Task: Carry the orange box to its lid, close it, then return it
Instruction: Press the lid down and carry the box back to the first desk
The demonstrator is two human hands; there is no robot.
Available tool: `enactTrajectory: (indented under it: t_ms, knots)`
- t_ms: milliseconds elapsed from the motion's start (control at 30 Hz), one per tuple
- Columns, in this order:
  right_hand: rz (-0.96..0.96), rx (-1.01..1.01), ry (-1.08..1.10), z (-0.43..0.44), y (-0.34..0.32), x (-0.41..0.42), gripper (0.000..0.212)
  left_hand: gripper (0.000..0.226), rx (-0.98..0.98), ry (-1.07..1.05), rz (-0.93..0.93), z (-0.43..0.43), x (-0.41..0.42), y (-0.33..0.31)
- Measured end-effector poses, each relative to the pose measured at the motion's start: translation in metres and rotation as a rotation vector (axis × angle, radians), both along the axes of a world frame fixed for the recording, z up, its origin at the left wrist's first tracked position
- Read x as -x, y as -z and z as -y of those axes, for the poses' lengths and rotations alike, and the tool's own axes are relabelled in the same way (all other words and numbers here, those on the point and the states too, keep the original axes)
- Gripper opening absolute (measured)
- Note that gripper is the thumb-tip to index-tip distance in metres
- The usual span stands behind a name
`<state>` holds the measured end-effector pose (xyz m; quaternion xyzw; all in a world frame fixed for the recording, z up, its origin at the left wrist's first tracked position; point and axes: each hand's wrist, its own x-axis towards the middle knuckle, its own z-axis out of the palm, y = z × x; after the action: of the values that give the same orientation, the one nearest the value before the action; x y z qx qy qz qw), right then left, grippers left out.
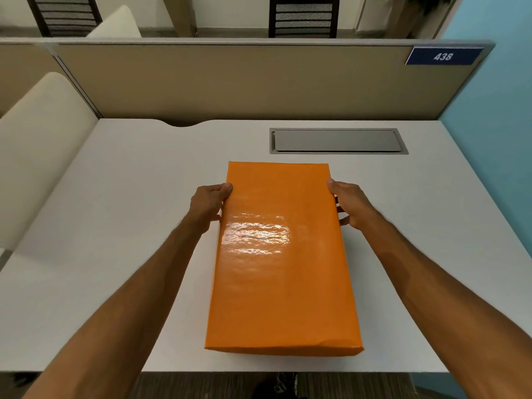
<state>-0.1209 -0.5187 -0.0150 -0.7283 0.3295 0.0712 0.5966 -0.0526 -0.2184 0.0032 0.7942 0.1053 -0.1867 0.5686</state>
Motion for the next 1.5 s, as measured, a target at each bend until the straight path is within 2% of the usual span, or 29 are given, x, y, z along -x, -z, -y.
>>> enactTrajectory:
  t_ms: [333, 533, 700, 767, 867, 1000, 1100, 1300, 1500]
  knots:
    - [0.074, 0.013, 0.007, -0.011, -0.009, 0.034, 0.034, 0.061, -0.004, -0.004, 0.088, -0.015, 0.032, -0.007]
    - [0.113, 0.052, 0.013, -0.024, -0.008, 0.073, 0.036, 0.054, -0.020, 0.019, 0.108, -0.035, 0.075, -0.004]
    - [0.118, 0.051, 0.026, -0.033, -0.008, 0.113, 0.048, 0.057, 0.002, 0.053, 0.124, -0.047, 0.109, -0.002]
    - [0.117, 0.039, 0.039, -0.037, -0.008, 0.131, 0.044, 0.057, -0.008, 0.063, 0.134, -0.050, 0.123, 0.000]
    - [0.123, 0.016, 0.039, -0.042, -0.007, 0.154, 0.026, 0.045, -0.023, 0.071, 0.158, -0.054, 0.142, 0.005]
    - [0.123, -0.008, 0.028, -0.047, -0.008, 0.170, 0.026, 0.035, -0.019, -0.002, 0.183, -0.057, 0.156, 0.011]
    - [0.121, -0.038, 0.023, -0.049, -0.007, 0.177, 0.040, 0.040, 0.016, -0.007, 0.137, -0.058, 0.161, 0.012]
    - [0.097, -0.221, -0.009, -0.048, 0.000, 0.186, 0.059, 0.064, 0.140, 0.100, -0.140, -0.070, 0.164, 0.009]
    - [0.078, -0.317, -0.016, -0.046, 0.001, 0.187, 0.066, 0.060, 0.201, 0.077, -0.224, -0.070, 0.166, 0.012]
